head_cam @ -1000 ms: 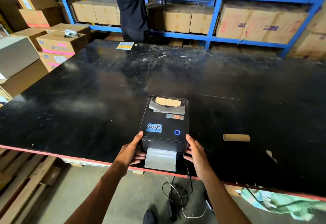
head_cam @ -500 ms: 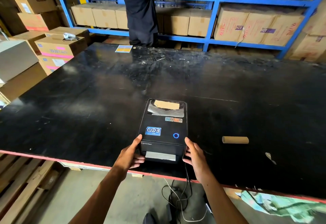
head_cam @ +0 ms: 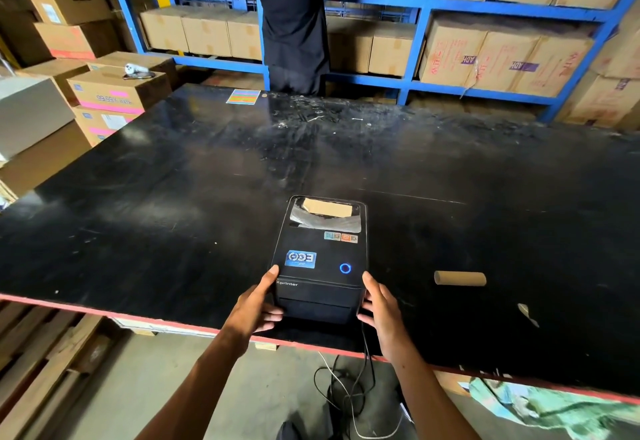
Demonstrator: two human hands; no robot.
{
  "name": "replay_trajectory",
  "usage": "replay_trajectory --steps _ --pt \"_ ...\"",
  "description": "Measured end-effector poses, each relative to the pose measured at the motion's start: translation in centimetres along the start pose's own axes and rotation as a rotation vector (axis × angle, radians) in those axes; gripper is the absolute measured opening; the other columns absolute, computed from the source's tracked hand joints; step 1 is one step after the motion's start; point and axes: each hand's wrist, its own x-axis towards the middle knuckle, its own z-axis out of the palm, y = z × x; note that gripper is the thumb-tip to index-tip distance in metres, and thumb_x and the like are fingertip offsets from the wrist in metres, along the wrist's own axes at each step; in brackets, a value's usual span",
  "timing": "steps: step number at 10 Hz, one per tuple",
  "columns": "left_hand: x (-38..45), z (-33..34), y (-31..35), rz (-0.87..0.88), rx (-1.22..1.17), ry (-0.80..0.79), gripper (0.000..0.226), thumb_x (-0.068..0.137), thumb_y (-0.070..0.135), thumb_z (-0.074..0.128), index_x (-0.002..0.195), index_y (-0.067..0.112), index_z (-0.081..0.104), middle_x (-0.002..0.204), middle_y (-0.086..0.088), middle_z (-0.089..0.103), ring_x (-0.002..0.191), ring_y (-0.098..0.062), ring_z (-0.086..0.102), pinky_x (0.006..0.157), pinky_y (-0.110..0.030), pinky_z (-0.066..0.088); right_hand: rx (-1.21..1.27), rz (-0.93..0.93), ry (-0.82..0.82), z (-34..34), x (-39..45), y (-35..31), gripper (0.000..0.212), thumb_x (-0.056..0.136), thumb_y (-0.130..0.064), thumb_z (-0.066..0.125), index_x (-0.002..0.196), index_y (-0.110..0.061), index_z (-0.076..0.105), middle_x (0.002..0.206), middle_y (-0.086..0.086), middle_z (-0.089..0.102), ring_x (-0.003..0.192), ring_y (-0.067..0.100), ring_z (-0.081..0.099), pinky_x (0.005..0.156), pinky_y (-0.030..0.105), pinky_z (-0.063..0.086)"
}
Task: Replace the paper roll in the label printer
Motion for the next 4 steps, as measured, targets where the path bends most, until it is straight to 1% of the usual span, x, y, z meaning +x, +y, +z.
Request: replay_trajectory --steps 1,2,3,4 --pt "-0.2 -0.1 0.3 0.006 0.012 0.002 0.084 0.059 0.084 0.053 0.106 0.015 0.064 0.092 -0.023 0.075 0.090 -0.033 0.072 0.071 -0.034 0.055 -0.005 -0.006 0.015 0.2 -0.2 -0.2 0.029 0.087 -0.049 0.055 0.106 -0.027 0.056 0.119 0.002 0.057 0.112 0.023 0.054 0.085 0.040 0.048" --pt "-0.3 0.1 0.1 0.009 0.038 0.006 0.076 0.071 0.079 0.050 0.108 0.014 0.064 0.091 -0.021 0.076 0.088 -0.032 0.072 0.071 -0.034 0.054 -0.036 -0.028 0.011 0.2 -0.6 -0.1 0.023 0.087 -0.052 0.055 0.099 -0.032 0.055 0.114 0.001 0.056 0.108 0.023 0.053 0.085 0.040 0.048" --pt "-0.5 0.1 1.2 0.004 0.064 0.006 0.072 0.077 0.076 0.045 0.108 0.014 0.064 0.091 -0.021 0.075 0.088 -0.032 0.072 0.072 -0.035 0.053 -0.044 -0.013 0.007 0.2 -0.9 -1.1 0.021 0.088 -0.053 0.052 0.094 -0.034 0.054 0.104 -0.003 0.058 0.104 0.023 0.055 0.085 0.039 0.048" --pt "-1.1 0.3 0.0 0.013 0.097 0.033 0.073 0.076 0.079 0.037 0.106 0.017 0.064 0.090 -0.017 0.075 0.086 -0.029 0.071 0.072 -0.035 0.053 -0.154 -0.100 0.065 -0.2 -1.3 -0.3 0.019 0.091 -0.051 0.047 0.087 -0.034 0.056 0.093 -0.011 0.059 0.094 0.017 0.059 0.085 0.037 0.050"
